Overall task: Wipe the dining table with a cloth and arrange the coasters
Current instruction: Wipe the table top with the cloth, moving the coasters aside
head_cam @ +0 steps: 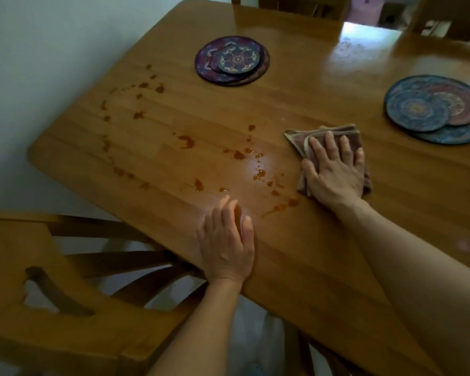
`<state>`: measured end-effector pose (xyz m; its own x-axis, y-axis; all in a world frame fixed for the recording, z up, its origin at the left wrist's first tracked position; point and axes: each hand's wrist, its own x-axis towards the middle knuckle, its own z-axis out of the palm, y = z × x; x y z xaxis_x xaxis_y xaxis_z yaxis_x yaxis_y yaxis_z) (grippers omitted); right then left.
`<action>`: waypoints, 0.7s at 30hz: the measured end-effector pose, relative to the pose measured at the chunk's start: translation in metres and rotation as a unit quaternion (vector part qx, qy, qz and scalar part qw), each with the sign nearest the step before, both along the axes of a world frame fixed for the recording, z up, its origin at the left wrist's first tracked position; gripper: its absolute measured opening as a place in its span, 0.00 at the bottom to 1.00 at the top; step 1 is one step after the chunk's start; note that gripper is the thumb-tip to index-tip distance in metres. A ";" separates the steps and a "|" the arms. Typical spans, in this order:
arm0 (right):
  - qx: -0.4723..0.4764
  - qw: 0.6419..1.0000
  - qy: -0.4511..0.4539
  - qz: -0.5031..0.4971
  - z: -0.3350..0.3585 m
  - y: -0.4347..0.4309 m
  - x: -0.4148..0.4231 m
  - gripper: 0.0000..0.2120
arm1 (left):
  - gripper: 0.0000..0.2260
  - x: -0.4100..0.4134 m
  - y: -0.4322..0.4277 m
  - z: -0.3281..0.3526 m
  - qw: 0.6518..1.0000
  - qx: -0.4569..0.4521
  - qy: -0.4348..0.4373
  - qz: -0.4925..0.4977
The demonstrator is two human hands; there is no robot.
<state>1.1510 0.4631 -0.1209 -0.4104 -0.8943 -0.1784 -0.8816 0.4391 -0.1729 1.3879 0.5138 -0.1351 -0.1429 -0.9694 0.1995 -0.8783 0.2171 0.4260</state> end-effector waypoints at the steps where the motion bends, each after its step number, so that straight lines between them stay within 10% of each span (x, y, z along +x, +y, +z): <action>1: -0.004 1.000 -0.007 0.020 0.001 -0.002 0.008 0.27 | 0.20 0.000 0.000 0.001 1.000 0.001 0.004 -0.002; 8: -0.068 0.974 -0.021 0.216 -0.001 0.080 0.089 0.29 | 0.25 0.001 -0.001 0.001 0.999 0.006 0.039 0.005; 21: -0.204 0.943 -0.163 0.208 -0.010 0.124 0.114 0.16 | 0.28 0.003 0.000 0.005 0.990 0.015 0.134 0.033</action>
<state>1.2648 0.5870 -0.1304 0.0071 -0.9872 0.1596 -0.8339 -0.0939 -0.5439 1.3909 0.5136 -0.1299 -0.0246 -0.9811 0.1917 -0.7441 0.1461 0.6519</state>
